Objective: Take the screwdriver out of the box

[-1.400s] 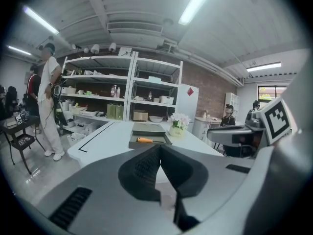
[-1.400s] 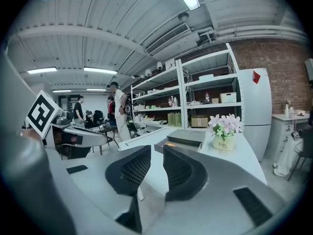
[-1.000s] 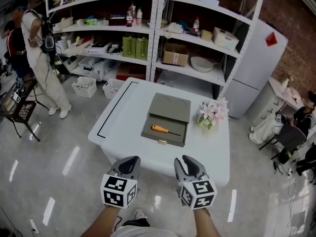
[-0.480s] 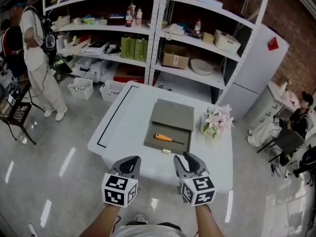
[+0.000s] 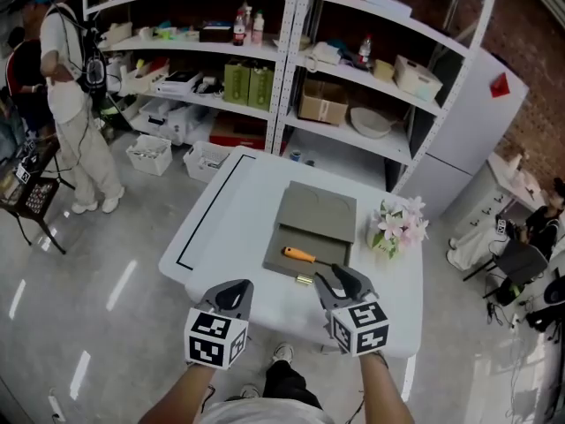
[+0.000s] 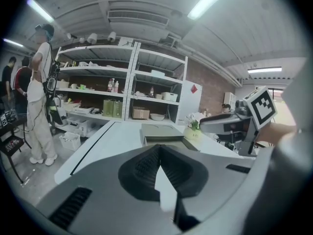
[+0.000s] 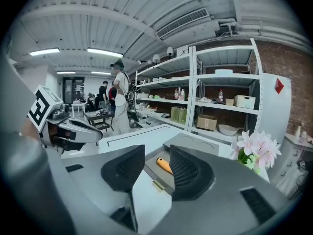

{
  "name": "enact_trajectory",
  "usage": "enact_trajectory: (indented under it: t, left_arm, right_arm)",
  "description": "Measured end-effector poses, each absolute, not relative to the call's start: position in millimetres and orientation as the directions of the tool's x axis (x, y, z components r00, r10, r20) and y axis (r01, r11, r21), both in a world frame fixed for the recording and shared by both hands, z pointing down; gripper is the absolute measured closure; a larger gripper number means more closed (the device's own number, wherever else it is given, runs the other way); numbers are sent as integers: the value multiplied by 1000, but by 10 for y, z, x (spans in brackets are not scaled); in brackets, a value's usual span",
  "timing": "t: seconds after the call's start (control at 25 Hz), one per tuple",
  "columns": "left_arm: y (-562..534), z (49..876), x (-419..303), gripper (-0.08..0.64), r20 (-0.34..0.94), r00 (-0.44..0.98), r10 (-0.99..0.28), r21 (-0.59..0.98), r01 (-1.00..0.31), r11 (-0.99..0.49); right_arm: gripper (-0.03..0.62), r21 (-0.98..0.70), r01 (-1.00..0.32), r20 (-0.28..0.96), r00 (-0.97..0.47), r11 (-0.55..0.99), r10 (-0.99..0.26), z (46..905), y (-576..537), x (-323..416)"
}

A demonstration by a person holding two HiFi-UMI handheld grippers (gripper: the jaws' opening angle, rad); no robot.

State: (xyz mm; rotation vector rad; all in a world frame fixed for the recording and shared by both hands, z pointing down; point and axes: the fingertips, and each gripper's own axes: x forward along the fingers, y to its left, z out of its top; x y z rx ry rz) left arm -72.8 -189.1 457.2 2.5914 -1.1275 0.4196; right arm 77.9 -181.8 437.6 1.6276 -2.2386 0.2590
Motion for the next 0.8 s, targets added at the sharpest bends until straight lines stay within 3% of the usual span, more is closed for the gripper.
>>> enact_trajectory:
  t: [0.32,0.8]
  left_arm:
    - [-2250,4714,-638,554,399,627,-669,142,-763,-631]
    - [-2734,4937,-300,555,451,597,-664,151,-783,-603]
  right_arm:
    - [426,88,-890,485,-354,447,-800,4632,-2259,758]
    - [417,89,-706,707,-453,703,-544,5270,-2727,742]
